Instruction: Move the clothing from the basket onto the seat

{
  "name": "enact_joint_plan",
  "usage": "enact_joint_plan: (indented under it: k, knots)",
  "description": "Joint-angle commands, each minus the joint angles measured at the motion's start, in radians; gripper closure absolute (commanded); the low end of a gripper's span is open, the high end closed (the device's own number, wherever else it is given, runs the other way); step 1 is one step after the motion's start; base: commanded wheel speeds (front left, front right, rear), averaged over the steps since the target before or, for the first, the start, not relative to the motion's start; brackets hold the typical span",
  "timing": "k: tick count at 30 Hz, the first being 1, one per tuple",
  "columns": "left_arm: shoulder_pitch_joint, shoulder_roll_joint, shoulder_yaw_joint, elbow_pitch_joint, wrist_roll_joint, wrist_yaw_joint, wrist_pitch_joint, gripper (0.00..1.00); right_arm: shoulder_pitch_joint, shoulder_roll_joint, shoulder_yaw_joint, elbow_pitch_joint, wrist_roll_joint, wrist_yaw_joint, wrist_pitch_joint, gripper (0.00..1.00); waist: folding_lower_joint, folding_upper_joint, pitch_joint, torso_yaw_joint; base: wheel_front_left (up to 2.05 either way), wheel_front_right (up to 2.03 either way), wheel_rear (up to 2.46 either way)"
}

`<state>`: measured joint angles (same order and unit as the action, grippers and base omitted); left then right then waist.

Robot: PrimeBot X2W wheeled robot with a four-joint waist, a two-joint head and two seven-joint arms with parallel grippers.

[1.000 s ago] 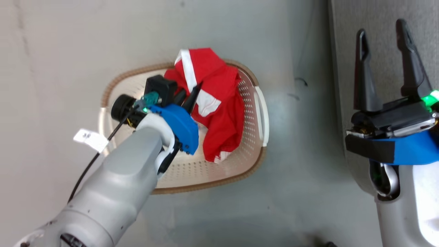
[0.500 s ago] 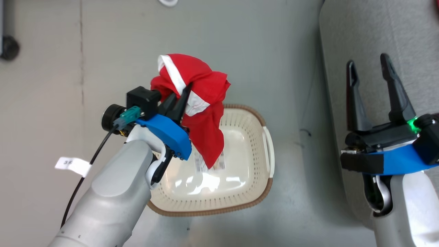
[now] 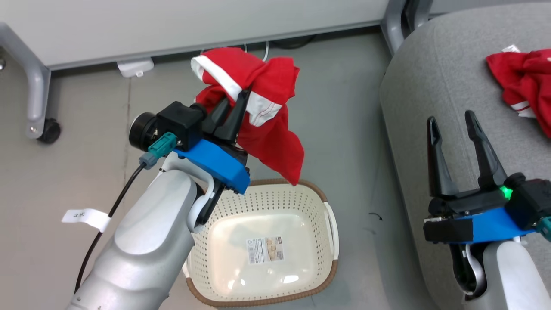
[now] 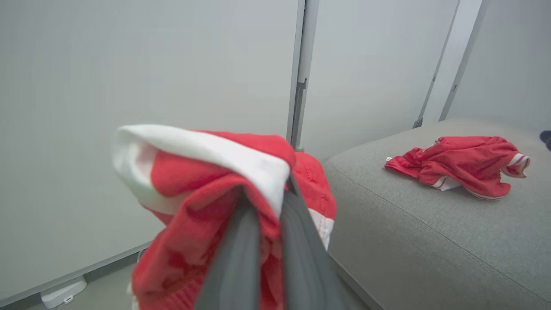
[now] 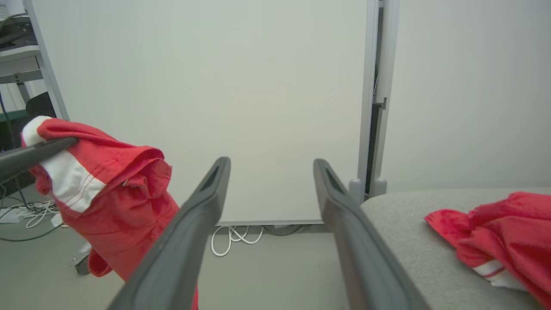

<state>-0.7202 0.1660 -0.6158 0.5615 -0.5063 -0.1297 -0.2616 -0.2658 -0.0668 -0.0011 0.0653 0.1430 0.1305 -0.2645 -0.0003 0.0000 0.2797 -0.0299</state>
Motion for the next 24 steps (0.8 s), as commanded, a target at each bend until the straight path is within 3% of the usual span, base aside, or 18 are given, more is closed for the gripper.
enact_joint_plan:
  k: [1,24]
  knots:
    - [-0.014,0.003,-0.002,-0.014,0.009,-0.001,-0.005,1.0,0.017,0.004,-0.002,0.003,0.002,0.0,0.0,0.0,0.0003,0.0,-0.029,0.0,0.0,0.0,0.0]
    - [-0.08,-0.009,-0.137,-0.181,-0.021,0.002,0.008,1.0,0.099,0.013,0.004,0.013,0.007,0.0,0.0,0.0,0.0003,0.0,-0.16,0.037,0.0,0.0,0.0]
